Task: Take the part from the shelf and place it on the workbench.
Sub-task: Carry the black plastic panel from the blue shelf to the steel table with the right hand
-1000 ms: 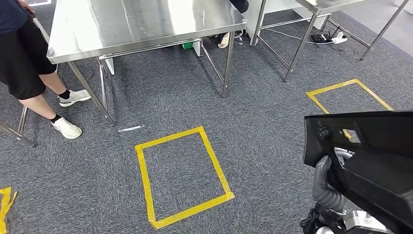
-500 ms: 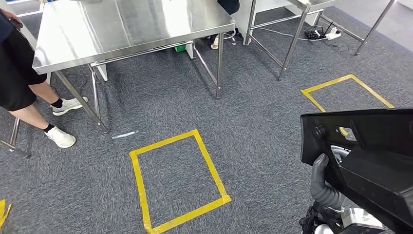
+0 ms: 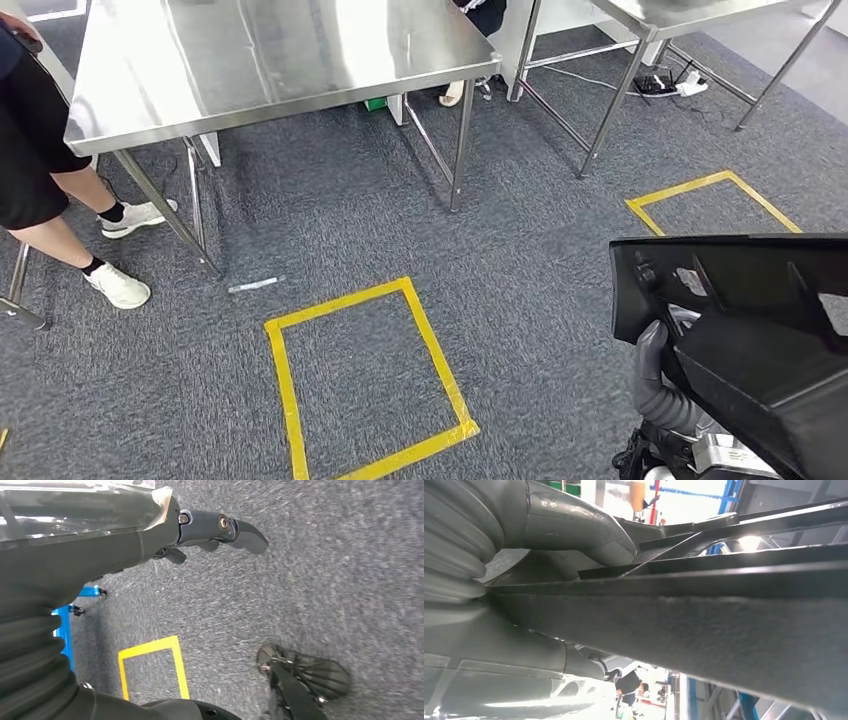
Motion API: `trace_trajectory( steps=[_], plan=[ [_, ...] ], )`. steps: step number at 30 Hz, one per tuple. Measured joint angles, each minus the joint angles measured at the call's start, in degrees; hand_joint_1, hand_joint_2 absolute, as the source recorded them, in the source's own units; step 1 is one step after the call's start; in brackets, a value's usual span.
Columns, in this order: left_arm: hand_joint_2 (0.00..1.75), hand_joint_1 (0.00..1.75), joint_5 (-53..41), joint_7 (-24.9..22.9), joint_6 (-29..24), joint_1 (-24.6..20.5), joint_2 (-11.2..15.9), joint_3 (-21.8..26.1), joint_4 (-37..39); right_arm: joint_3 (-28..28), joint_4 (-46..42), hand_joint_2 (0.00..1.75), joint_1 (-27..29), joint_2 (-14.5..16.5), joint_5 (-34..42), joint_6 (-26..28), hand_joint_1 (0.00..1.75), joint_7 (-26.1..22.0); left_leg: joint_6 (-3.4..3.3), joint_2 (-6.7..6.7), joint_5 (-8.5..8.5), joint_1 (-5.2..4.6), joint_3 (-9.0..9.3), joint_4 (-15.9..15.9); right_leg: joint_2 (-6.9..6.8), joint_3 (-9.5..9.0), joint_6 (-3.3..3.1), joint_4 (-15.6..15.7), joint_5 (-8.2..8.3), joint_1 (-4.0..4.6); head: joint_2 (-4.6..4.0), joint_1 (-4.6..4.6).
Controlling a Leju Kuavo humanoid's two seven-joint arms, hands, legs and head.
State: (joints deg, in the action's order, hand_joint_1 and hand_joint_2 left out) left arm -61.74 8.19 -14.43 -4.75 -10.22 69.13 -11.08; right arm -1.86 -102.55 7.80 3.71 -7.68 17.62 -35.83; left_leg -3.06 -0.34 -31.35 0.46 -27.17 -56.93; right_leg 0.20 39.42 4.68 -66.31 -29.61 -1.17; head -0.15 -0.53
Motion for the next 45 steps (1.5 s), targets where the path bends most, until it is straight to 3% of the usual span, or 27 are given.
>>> trace_trajectory(
  steps=[1, 3, 5, 6, 8, 9, 11, 12, 13, 14, 16, 18, 22, 24, 26, 27, 28, 29, 31, 33, 36, 38, 40, 42, 43, 44, 45],
  plan=[
    [1.75, 0.0, -0.03, -0.01, -0.01, 0.03, -0.01, 0.0, 0.0, -0.01, 0.01, 1.75, 0.05, 0.01, -0.12, 0.0, 1.75, 0.0, 0.28, 0.01, -0.82, -0.03, 0.88, -0.03, -0.38, -0.82, 0.24, 3.47, 2.48, -0.03, 0.0, -0.08],
    [1.75, 0.0, -0.09, -0.08, -0.05, 0.01, -0.05, 0.0, 0.0, -0.01, -0.02, 1.75, 0.24, 0.02, -0.39, 0.0, 1.75, 0.01, 1.02, 0.1, -2.13, -0.19, 2.19, 0.17, -0.78, -2.18, -0.79, 7.0, 5.16, 0.35, 0.0, -0.27],
    [1.75, 0.0, -0.12, -0.2, -0.15, -0.15, -0.1, -0.01, 0.0, -0.03, -0.13, 1.75, 0.28, 0.05, -0.66, 0.0, 1.75, 0.02, 1.68, 0.19, -2.29, -0.25, 3.12, -0.11, -0.52, -3.3, -2.63, 7.16, 4.8, 0.51, 0.0, -0.25],
    [1.75, 0.0, -0.17, -0.26, -0.22, -0.25, -0.13, -0.02, 0.0, -0.07, -0.24, 1.75, 0.26, 0.08, -0.76, 0.0, 1.75, 0.03, 1.9, 0.21, -1.92, -0.18, 3.01, -1.23, -0.4, -3.92, -3.16, 7.34, 4.65, 0.31, 0.0, -0.2],
    [1.75, 0.0, -0.4, -0.21, -0.37, -0.45, -0.19, -0.04, 0.0, -0.09, -0.39, 1.75, 0.18, 0.15, -0.91, 0.0, 1.75, 0.04, 2.25, 0.19, -1.62, 0.02, 0.0, -6.55, -0.29, -5.32, -4.15, 7.7, 4.14, -0.01, 0.0, -0.12],
    [1.75, 0.0, -0.52, -0.12, -0.45, -0.48, -0.21, -0.05, 0.0, -0.09, -0.45, 1.75, 0.17, 0.22, -1.04, 0.0, 1.75, 0.04, 2.45, 0.18, -2.46, 0.1, -2.56, -10.2, -0.26, -5.88, -4.59, 7.85, 3.71, -0.05, 0.0, -0.13],
    [1.75, 0.0, -0.62, 0.06, -0.54, -0.42, -0.23, -0.07, 0.0, -0.09, -0.46, 1.75, 0.21, 0.37, -1.35, 0.0, 1.75, 0.01, 2.9, 0.18, -5.93, 0.13, -7.74, -15.82, -0.05, -6.84, -5.03, 7.91, 2.72, -0.03, 0.0, -0.08],
    [1.75, 0.0, -0.64, 0.1, -0.56, -0.36, -0.24, -0.07, 0.0, -0.09, -0.46, 1.75, 0.25, 0.42, -1.49, 0.0, 1.75, 0.0, 3.03, 0.19, -7.24, 0.14, -9.57, -16.65, 0.1, -7.41, -5.02, 7.91, 2.18, -0.02, 0.0, -0.07],
    [1.75, 0.0, -0.66, 0.11, -0.57, -0.31, -0.24, -0.07, 0.0, -0.09, -0.46, 1.75, 0.29, 0.45, -1.57, 0.0, 1.75, -0.02, 3.04, 0.19, -7.15, 0.14, -10.62, -15.86, 0.25, -8.07, -4.95, 7.91, 1.64, 0.0, 0.0, -0.08],
    [1.75, 0.0, -0.67, 0.13, -0.58, -0.28, -0.22, -0.07, 0.0, -0.09, -0.46, 1.75, 0.29, 0.46, -1.62, 0.0, 1.75, -0.02, 2.91, 0.19, -5.39, 0.13, -10.91, -13.59, 0.38, -8.8, -4.86, 7.91, 1.1, 0.03, 0.0, -0.07],
    [1.75, 0.0, -0.68, 0.15, -0.61, -0.24, -0.13, -0.07, 0.0, -0.09, -0.45, 1.75, 0.29, 0.53, -1.63, 0.0, 1.75, -0.02, 2.23, 0.12, 1.13, -0.08, -10.17, -7.0, 0.55, -10.21, -4.56, 7.89, 0.02, 0.2, 0.0, -0.09],
    [1.75, 0.0, -0.69, 0.16, -0.63, -0.19, -0.03, -0.08, 0.0, -0.07, -0.45, 1.75, 0.29, 0.59, -1.64, 0.0, 1.75, -0.03, 1.48, -0.02, 4.96, -0.52, -9.63, -3.34, 0.66, -10.84, -3.97, 7.86, -0.84, 0.49, 0.0, -0.09],
    [1.75, 0.0, -0.8, 0.25, -0.85, -0.22, -0.11, -0.09, 0.0, -0.04, -0.54, 1.75, 0.21, 0.62, -2.14, 0.0, 1.75, -0.05, 0.49, -0.48, 6.04, -0.5, -8.85, -2.39, 0.43, -10.68, -2.62, 7.46, -2.23, 0.78, 0.0, -0.02],
    [1.75, 0.0, -0.87, 0.32, -1.09, -0.31, -0.19, -0.11, 0.0, -0.03, -0.6, 1.75, 0.09, 0.58, -2.54, 0.0, 1.75, -0.1, 0.04, -0.84, 6.1, -0.2, -8.3, -1.87, 0.23, -8.45, -2.46, 3.09, -4.3, 0.73, 0.0, -0.13],
    [1.75, 0.0, -0.88, 0.34, -1.22, -0.34, -0.23, -0.13, 0.0, -0.01, -0.6, 1.75, 0.09, 0.59, -2.75, 0.01, 1.75, -0.13, -0.2, -1.4, 5.88, -0.21, -8.23, -1.83, 0.21, -3.97, -2.44, -4.43, -6.85, 0.62, 0.0, -0.2],
    [1.75, 0.0, -0.88, 0.34, -1.23, -0.34, -0.26, -0.13, 0.0, 0.0, -0.59, 1.75, 0.14, 0.58, -2.79, 0.03, 1.75, -0.14, -0.23, -1.8, 5.77, -0.2, -8.19, -1.84, 0.21, -2.16, -2.22, -7.03, -7.34, 0.5, 0.0, -0.2],
    [1.75, 0.0, -0.88, 0.33, -1.23, -0.33, -0.28, -0.13, 0.0, 0.0, -0.58, 1.75, 0.2, 0.58, -2.83, 0.05, 1.75, -0.14, -0.18, -2.34, 5.67, -0.16, -8.08, -1.85, 0.21, -1.35, -1.78, -7.54, -6.81, 0.38, 0.0, -0.2],
    [1.75, 0.0, -0.88, 0.34, -1.23, -0.32, -0.28, -0.13, 0.0, 0.0, -0.57, 1.75, 0.24, 0.58, -2.88, 0.09, 1.75, -0.14, -0.07, -2.96, 5.57, -0.1, -7.91, -1.87, 0.28, -1.73, -1.16, -5.72, -5.32, 0.23, 0.0, -0.2],
    [1.75, 0.0, -0.93, 0.38, -1.21, -0.33, -0.29, -0.14, 0.0, 0.0, -0.57, 1.75, 0.24, 0.59, -3.02, 0.15, 1.75, -0.15, 0.33, -4.23, 5.31, -0.03, -7.46, -1.91, 1.36, -4.78, -0.12, 2.04, -1.29, -0.09, 0.0, -0.22],
    [1.75, 0.0, -1.03, 0.48, -1.2, -0.33, -0.28, -0.16, 0.0, 0.01, -0.61, 1.75, 0.27, 0.6, -3.2, 0.17, 1.75, -0.14, 0.9, -5.28, 5.13, -0.16, -7.33, -1.95, 2.46, -7.09, -0.55, 7.04, 0.89, -0.09, 0.0, -0.25],
    [1.75, 0.0, -1.08, 0.63, -1.13, -0.2, -0.28, -0.17, 0.0, 0.0, -0.64, 1.75, 0.26, 0.62, -3.55, 0.17, 1.75, -0.13, 1.79, -6.1, 5.25, -0.08, -7.53, -1.74, 1.77, -7.6, -2.22, 7.76, 1.36, 0.08, 0.0, -0.25],
    [1.75, 0.0, -1.1, 0.69, -1.11, -0.18, -0.29, -0.18, 0.0, 0.01, -0.64, 1.75, 0.17, 0.74, -3.75, 0.17, 1.75, -0.13, 2.31, -4.03, 3.94, -0.09, -8.56, -3.73, 0.77, -7.82, -3.13, 7.97, 1.49, -0.2, 0.0, -0.05],
    [1.75, 0.0, -1.14, 0.73, -1.1, -0.28, -0.3, -0.2, 0.0, -0.01, -0.64, 1.75, 0.24, 0.86, -3.81, 0.16, 1.75, -0.13, 2.73, -1.02, 0.58, -0.13, -11.71, -10.17, -0.47, -7.99, -3.87, 8.04, 1.38, -0.14, 0.0, 0.27],
    [1.75, 0.0, -1.18, 0.72, -1.07, -0.3, -0.3, -0.22, 0.0, -0.02, -0.64, 1.75, 0.34, 0.92, -3.87, 0.15, 1.75, -0.1, 2.93, -0.08, -1.97, -0.03, -15.2, -17.06, -1.82, -8.04, -4.21, 8.03, 1.24, 0.12, 0.0, 0.39],
    [1.75, 0.0, -1.2, 0.72, -1.05, -0.27, -0.3, -0.22, 0.0, -0.02, -0.64, 1.75, 0.35, 0.94, -3.92, 0.15, 1.75, -0.09, 2.91, 0.05, -1.86, -0.02, -15.81, -18.12, -2.48, -8.08, -4.28, 8.03, 1.18, 0.22, 0.0, 0.41],
    [1.75, 0.0, -1.21, 0.71, -1.04, -0.24, -0.29, -0.22, 0.0, -0.02, -0.64, 1.75, 0.35, 0.97, -3.96, 0.15, 1.75, -0.08, 2.78, 0.23, -0.71, -0.02, -15.22, -16.86, -3.13, -8.19, -4.35, 8.03, 1.11, 0.3, 0.0, 0.42],
    [1.75, 0.0, -1.22, 0.71, -1.04, -0.23, -0.27, -0.22, 0.0, -0.02, -0.64, 1.75, 0.34, 0.99, -3.99, 0.15, 1.75, -0.07, 2.53, 0.77, 1.08, -0.08, -13.52, -13.63, -3.74, -8.34, -4.36, 8.03, 1.01, 0.38, 0.0, 0.42]
  ],
)
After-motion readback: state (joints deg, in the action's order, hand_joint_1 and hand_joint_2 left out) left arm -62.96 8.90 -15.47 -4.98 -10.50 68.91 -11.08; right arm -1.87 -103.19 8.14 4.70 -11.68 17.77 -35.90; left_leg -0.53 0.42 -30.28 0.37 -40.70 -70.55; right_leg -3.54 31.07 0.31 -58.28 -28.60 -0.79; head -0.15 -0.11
